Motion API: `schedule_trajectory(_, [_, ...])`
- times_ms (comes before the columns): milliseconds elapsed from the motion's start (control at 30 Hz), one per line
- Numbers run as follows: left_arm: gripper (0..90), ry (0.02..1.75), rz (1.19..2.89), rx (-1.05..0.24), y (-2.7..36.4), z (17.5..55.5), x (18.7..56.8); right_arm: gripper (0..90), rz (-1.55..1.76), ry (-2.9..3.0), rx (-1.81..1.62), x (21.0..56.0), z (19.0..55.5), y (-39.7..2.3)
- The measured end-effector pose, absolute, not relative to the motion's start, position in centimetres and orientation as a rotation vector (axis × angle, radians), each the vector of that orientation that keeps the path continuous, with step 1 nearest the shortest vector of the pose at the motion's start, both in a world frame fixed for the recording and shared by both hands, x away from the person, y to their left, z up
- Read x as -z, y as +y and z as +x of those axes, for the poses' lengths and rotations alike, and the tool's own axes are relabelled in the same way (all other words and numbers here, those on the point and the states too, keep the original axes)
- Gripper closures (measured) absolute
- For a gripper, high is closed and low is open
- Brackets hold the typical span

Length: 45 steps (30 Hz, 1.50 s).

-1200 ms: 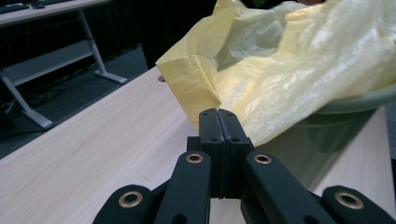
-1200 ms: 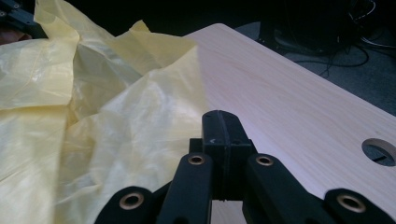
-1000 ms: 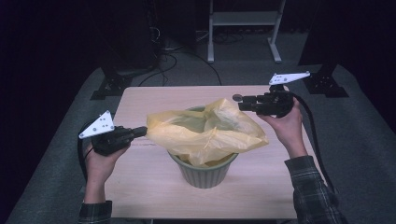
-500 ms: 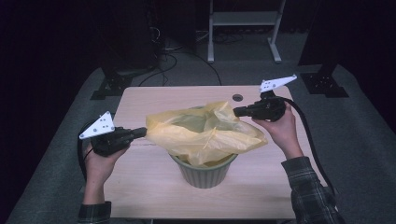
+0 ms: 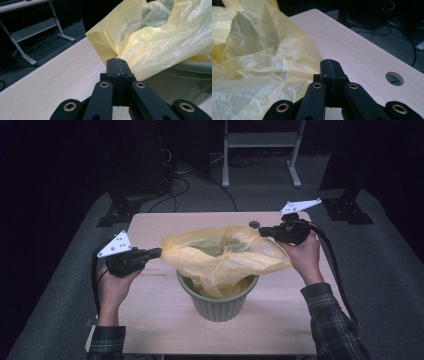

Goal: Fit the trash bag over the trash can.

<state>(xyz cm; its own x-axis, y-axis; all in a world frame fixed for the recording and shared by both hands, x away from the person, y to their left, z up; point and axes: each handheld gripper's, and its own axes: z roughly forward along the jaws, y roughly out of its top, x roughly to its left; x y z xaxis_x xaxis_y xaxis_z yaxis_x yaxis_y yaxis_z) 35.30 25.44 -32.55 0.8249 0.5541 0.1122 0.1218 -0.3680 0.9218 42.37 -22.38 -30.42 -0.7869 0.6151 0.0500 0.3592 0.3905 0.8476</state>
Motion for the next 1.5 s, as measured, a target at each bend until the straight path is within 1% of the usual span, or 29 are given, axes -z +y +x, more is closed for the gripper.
schedule_trajectory(100, [89.9,0.518,1.930,-0.488,25.2,35.6,33.0,90.0,0.878,2.386,-1.322,31.1,42.7,-22.4])
schedule_trajectory(233, [89.9,0.558,1.964,-0.489,25.0,36.3,34.5,90.0,0.936,2.426,-1.240,33.6,43.3,-22.1])
schedule_trajectory(367, [90.0,0.571,1.973,-0.466,24.9,36.6,35.2,90.0,0.979,2.445,-1.235,35.3,43.7,-21.9])
schedule_trajectory(533, [90.0,0.581,2.017,-0.452,24.1,36.4,35.9,90.0,0.976,2.493,-1.211,36.8,43.1,-21.3])
schedule_trajectory(600, [90.0,0.611,2.057,-0.483,23.8,36.8,36.2,90.0,0.989,2.495,-1.115,37.3,43.2,-20.9])
schedule_trajectory(633, [90.0,0.609,2.050,-0.470,23.9,37.0,36.4,90.0,1.000,2.500,-1.096,37.5,43.4,-20.8])
schedule_trajectory(767, [90.0,0.625,2.061,-0.461,24.3,36.8,36.9,90.0,1.022,2.498,-1.103,37.9,43.5,-21.1])
schedule_trajectory(833, [90.0,0.640,2.076,-0.463,24.6,36.5,37.6,90.0,1.031,2.510,-1.062,38.8,43.4,-21.7])
schedule_trajectory(933, [89.9,0.626,2.031,-0.440,24.8,36.2,38.0,90.0,1.054,2.513,-1.112,39.7,43.1,-22.5])
schedule_trajectory(967, [89.9,0.618,2.010,-0.427,24.8,36.2,37.9,90.0,1.049,2.491,-1.135,39.6,42.9,-22.8])
schedule_trajectory(1000, [89.9,0.613,2.001,-0.421,24.8,36.1,37.8,85.6,1.042,2.465,-1.159,39.2,42.7,-23.1])
schedule_trajectory(1033, [89.9,0.609,2.000,-0.424,24.8,36.1,37.6,76.7,1.046,2.431,-1.196,38.6,42.5,-23.5])
schedule_trajectory(1100, [89.8,0.599,1.983,-0.427,24.9,35.9,37.2,75.8,1.056,2.385,-1.244,37.2,42.2,-24.4])
schedule_trajectory(1167, [89.9,0.597,1.971,-0.421,24.9,35.8,37.1,72.8,1.038,2.324,-1.281,35.0,41.7,-25.6])
schedule_trajectory(1200, [89.9,0.597,1.971,-0.421,24.9,35.8,37.1,72.8,1.038,2.324,-1.281,35.0,41.7,-25.6])
schedule_trajectory(1267, [89.9,0.595,1.963,-0.416,25.0,35.8,37.1,68.6,1.040,2.269,-1.344,32.9,41.2,-26.7])
schedule_trajectory(1300, [89.8,0.591,1.958,-0.411,25.0,35.7,37.0,66.8,1.010,2.237,-1.416,30.9,40.5,-27.3])
schedule_trajectory(1333, [89.8,0.587,1.950,-0.405,24.9,35.6,37.0,64.8,0.985,2.232,-1.447,29.9,40.2,-27.4])
schedule_trajectory(1367, [89.8,0.587,1.950,-0.405,24.9,35.6,37.0,64.8,0.985,2.232,-1.447,29.9,40.2,-27.4])
schedule_trajectory(1433, [89.8,0.582,1.954,-0.401,24.9,35.4,36.8,55.5,0.891,2.250,-1.572,27.8,39.5,-26.6])
schedule_trajectory(1500, [89.8,0.576,1.953,-0.396,24.8,35.4,36.8,51.0,0.807,2.290,-1.649,27.0,39.2,-25.4])
